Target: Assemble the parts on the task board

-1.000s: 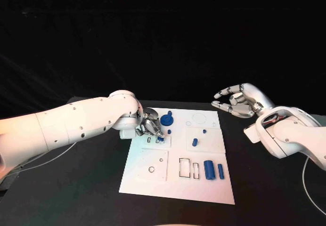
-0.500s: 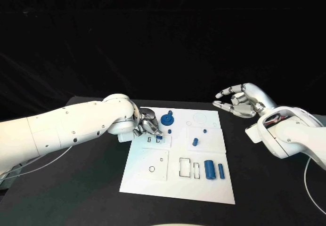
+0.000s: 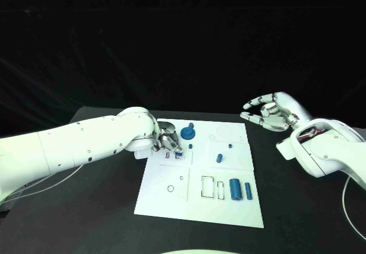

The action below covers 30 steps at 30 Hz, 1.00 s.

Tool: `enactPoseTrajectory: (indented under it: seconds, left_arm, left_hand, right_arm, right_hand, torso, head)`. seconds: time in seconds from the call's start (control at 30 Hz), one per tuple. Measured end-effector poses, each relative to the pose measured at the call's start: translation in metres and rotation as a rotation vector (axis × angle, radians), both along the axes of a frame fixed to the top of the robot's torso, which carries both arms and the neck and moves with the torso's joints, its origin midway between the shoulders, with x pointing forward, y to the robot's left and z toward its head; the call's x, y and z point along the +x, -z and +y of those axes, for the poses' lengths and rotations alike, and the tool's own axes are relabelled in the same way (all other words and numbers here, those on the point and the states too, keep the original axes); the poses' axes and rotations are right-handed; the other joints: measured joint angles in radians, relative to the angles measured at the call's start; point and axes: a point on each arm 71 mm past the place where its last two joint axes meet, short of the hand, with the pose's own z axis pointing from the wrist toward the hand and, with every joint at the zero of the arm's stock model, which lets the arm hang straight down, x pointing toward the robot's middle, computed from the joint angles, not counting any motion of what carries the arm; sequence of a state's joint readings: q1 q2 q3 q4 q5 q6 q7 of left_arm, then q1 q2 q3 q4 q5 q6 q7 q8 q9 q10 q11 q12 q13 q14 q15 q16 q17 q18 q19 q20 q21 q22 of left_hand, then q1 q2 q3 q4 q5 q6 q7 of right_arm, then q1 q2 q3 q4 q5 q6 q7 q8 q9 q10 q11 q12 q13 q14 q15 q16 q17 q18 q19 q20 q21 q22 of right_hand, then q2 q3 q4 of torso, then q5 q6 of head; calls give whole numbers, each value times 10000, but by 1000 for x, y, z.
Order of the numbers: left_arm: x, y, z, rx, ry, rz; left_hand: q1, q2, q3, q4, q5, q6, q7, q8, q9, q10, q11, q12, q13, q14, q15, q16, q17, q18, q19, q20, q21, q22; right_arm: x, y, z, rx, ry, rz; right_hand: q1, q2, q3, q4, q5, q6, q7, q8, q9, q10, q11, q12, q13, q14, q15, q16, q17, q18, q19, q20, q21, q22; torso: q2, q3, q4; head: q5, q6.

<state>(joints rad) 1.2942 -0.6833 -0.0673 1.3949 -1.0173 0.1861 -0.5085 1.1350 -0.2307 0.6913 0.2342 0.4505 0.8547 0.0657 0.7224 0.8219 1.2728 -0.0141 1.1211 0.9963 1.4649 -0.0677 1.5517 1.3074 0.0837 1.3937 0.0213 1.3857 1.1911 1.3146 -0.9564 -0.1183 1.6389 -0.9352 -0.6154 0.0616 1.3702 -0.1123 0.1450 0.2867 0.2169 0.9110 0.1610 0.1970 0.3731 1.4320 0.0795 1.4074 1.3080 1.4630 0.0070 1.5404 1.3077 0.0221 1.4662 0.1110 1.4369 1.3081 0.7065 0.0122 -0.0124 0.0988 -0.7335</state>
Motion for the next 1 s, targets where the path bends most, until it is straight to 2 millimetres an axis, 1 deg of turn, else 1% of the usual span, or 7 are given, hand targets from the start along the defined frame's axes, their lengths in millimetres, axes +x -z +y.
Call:
enactPoseTrajectory:
  seconds: [0.53,0.67,0.7,1.0]
  left_arm:
    - [1,3,-1,631,462,197]
    - [1,3,-1,727,541,193]
    - [1,3,-1,749,557,187]
    - [1,3,-1,900,622,131]
  left_hand:
    - [-26,-26,0,0,58,53,-16,0,23,-1,1,0,-30,0,1,0,-1,1,0,0,38,58]
    - [-26,-26,1,0,58,54,-16,0,24,-1,1,0,-30,0,1,0,-1,1,0,0,37,58]
    - [-26,-26,0,0,58,54,-16,0,24,-1,1,0,-30,0,1,0,-1,1,0,0,37,58]
    - [-106,-25,2,-1,59,54,-14,-1,37,-2,2,0,-29,0,1,0,-1,2,38,39,37,57]
  right_arm:
    - [0,0,0,3,-1,-2]
    - [0,1,1,4,-5,0]
    - [0,1,1,4,-6,1]
    - [0,1,1,6,-5,13]
  right_hand:
    - [0,0,0,0,0,0,0,0,-2,0,0,0,-2,0,0,0,-2,0,0,0,0,-2]
    - [-4,4,0,0,0,0,0,0,8,0,0,0,-2,0,0,0,-2,0,0,0,0,-3]
    - [-45,45,0,0,0,0,0,0,8,0,0,0,-2,0,0,0,-2,0,0,0,0,-3]
    - [-45,45,0,0,0,0,0,0,8,0,0,0,-3,0,0,0,-3,0,0,0,0,-4]
  torso:
    - [8,4,0]
    - [6,6,5]
    - [6,5,5]
    - [3,5,1]
  head:
    - [9,-86]
    - [11,-100]
    - [12,-103]
    - [33,-130]
